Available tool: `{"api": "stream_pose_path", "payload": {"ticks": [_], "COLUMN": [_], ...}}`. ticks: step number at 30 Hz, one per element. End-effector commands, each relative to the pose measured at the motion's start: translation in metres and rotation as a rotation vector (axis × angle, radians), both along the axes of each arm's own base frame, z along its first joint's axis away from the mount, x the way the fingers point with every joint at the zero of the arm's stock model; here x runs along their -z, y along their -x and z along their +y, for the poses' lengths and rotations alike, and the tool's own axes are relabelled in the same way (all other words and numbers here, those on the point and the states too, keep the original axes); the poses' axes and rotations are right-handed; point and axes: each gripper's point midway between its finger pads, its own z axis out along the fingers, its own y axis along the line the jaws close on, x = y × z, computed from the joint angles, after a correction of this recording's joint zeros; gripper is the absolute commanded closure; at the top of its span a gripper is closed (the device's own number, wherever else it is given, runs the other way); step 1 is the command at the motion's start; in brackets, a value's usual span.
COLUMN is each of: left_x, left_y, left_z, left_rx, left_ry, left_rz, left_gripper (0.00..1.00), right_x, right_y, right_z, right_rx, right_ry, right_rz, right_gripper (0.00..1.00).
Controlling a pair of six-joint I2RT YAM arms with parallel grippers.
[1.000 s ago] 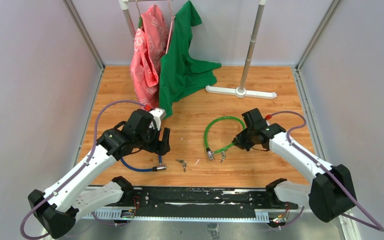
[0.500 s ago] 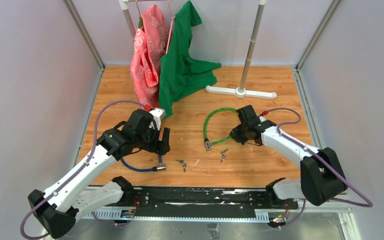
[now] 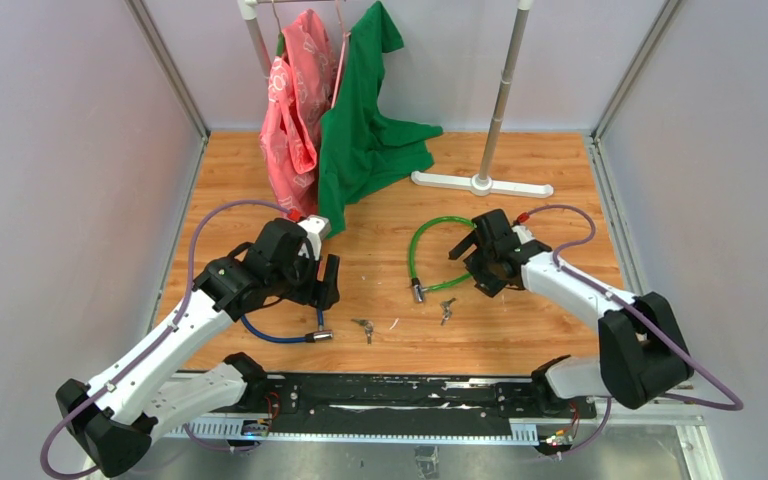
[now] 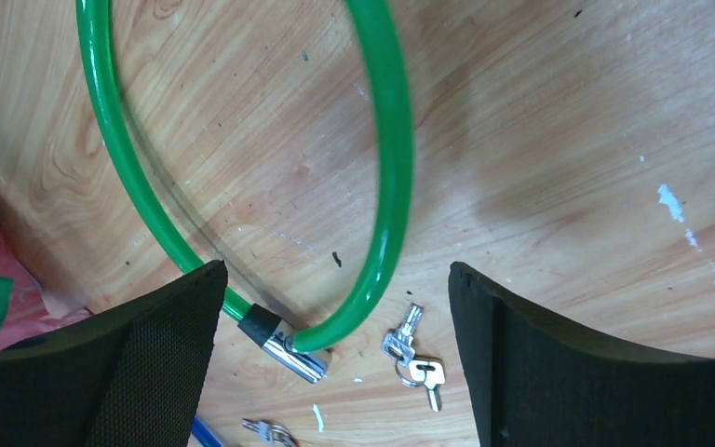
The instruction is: Unlock with the key
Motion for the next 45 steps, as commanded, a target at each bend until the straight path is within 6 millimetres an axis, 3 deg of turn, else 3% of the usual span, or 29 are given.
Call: {"api": "stream_pose_path", "payload": {"ticks": [1, 11, 17, 26, 34, 41, 45], "left_x": [0.003, 0.003, -0.001, -0.007, 0.017, 0.052, 0.067], "left_y": [0.003, 0.006, 0.009, 0.021, 0.031, 0.032, 0.031], "left_z": [0.000, -0.007, -0.027, -0.091, -0.160, -0.224, -0.251], "left_rx": [0.000, 0.027, 0.016, -0.024, -0.047, -0.057, -0.047], "left_ry": [-0.008, -0.023, -0.045, -0.069, -0.137, -0.068, -0.018], "left_rz": [0.004, 0.011, 0.005, -0.006, -0.002, 0.060, 0.088], "left_gripper": [0.22, 0.22, 0.22, 0.22, 0.22, 0.27, 0.28], "right_x": [-0.002, -0.025, -0.032, -0.036, -0.041, -0.047, -0.052], "right_y": [0.013, 0.044, 0.070, 0.091, 0.099, 0.105, 0.107], "right_z": [-0.020, -0.049, -0.055, -0.056, -0.057, -0.072, -0.078], "right_rx": [-0.066, -0.204, -0.232, -0.245, -0.250, -0.214, -0.207], "right_ry": [0.099, 0.221, 0.204, 0.148, 0.134, 0.186, 0.203], "right_rz": [-0.008, -0.049, -0.047, -0.070, -0.073, -0.084, -0.109], "right_gripper": [0.08, 0.07, 0.08, 0.09, 0.10, 0.12, 0.12]}}
